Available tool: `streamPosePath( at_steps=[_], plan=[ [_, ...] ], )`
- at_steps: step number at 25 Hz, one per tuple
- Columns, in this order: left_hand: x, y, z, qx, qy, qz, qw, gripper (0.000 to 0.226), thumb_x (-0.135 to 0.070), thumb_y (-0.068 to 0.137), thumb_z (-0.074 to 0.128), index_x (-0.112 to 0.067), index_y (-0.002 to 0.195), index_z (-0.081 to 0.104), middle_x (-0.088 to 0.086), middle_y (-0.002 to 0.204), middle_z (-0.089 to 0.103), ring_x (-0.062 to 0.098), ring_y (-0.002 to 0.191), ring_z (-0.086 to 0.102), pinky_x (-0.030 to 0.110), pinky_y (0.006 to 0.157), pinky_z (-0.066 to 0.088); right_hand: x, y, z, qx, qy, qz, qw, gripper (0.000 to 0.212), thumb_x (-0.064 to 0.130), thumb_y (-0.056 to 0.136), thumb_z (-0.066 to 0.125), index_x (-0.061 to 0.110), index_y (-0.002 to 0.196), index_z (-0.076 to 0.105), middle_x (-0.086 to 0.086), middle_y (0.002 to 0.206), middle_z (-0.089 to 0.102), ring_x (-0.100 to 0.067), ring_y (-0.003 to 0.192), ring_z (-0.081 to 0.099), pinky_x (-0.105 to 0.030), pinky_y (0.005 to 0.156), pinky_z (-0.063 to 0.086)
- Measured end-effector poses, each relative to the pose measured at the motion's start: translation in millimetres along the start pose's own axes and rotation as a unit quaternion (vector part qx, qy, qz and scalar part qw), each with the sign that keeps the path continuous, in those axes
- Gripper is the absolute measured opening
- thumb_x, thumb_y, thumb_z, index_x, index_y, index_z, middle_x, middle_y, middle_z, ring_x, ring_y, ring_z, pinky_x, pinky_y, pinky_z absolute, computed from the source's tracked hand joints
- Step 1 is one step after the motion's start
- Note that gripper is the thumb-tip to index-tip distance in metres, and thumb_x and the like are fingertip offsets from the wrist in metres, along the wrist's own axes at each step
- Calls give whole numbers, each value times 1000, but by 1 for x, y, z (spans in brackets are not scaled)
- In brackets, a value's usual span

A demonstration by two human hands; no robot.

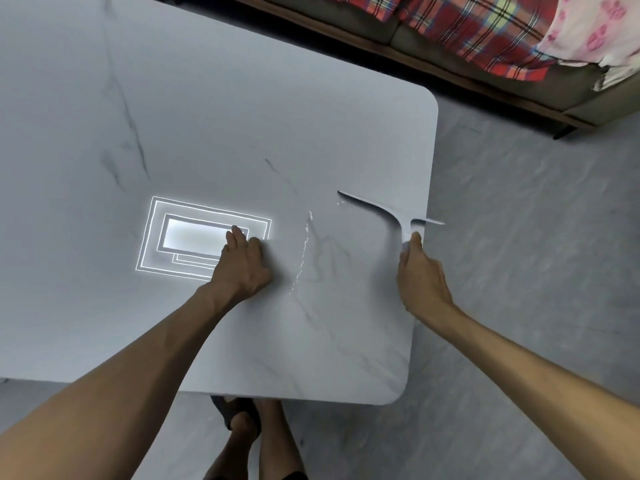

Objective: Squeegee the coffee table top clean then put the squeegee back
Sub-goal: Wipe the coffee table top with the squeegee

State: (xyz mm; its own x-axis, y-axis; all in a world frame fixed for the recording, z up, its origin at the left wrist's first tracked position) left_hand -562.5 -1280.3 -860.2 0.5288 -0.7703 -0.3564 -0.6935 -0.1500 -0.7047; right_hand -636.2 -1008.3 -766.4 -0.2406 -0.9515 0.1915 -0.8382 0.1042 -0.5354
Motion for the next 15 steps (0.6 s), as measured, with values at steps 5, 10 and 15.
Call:
streamPosePath(
  at_steps=[5, 10, 15],
  plan=[
    [35, -49, -16, -89, -156, -27, 983, 11, -10, 83, 46, -12, 93, 44, 14, 89, 66, 33, 75, 59, 33, 58, 40, 22, -41, -18, -53, -67, -87, 993, 49, 29, 104, 27, 12, 150, 21, -17, 90, 61, -34, 76, 53, -35, 67, 39],
    [90, -119, -33, -157, -258, -102, 948, 8, -18, 94, 42, -12, 100, 44, 1, 70, 53, 21, 63, 51, 30, 51, 35, 75, -83, 5, 1, -161, -293, 942, 35, 44, 102, 26, 21, 123, 43, 0, 74, 57, -29, 62, 50, -35, 58, 38],
    [147, -150, -33, -202, -252, -158, 933, 8, -21, 97, 39, -13, 99, 41, 4, 70, 51, 37, 75, 54, 37, 65, 41, 104, -139, 78, 95, -229, -525, 814, 32, 44, 102, 32, 30, 126, 48, 4, 78, 59, -21, 58, 53, -30, 52, 31]
  ],
)
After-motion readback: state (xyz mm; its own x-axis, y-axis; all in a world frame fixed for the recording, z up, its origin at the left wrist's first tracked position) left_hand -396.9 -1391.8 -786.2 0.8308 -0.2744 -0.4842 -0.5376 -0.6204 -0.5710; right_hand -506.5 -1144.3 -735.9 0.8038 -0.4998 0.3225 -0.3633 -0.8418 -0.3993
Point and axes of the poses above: each hand's wrist, its own y-axis towards the middle knuckle, its own z-axis out of the palm, x = y × z, the point moved 4 cm from there along y, towards the middle knuckle
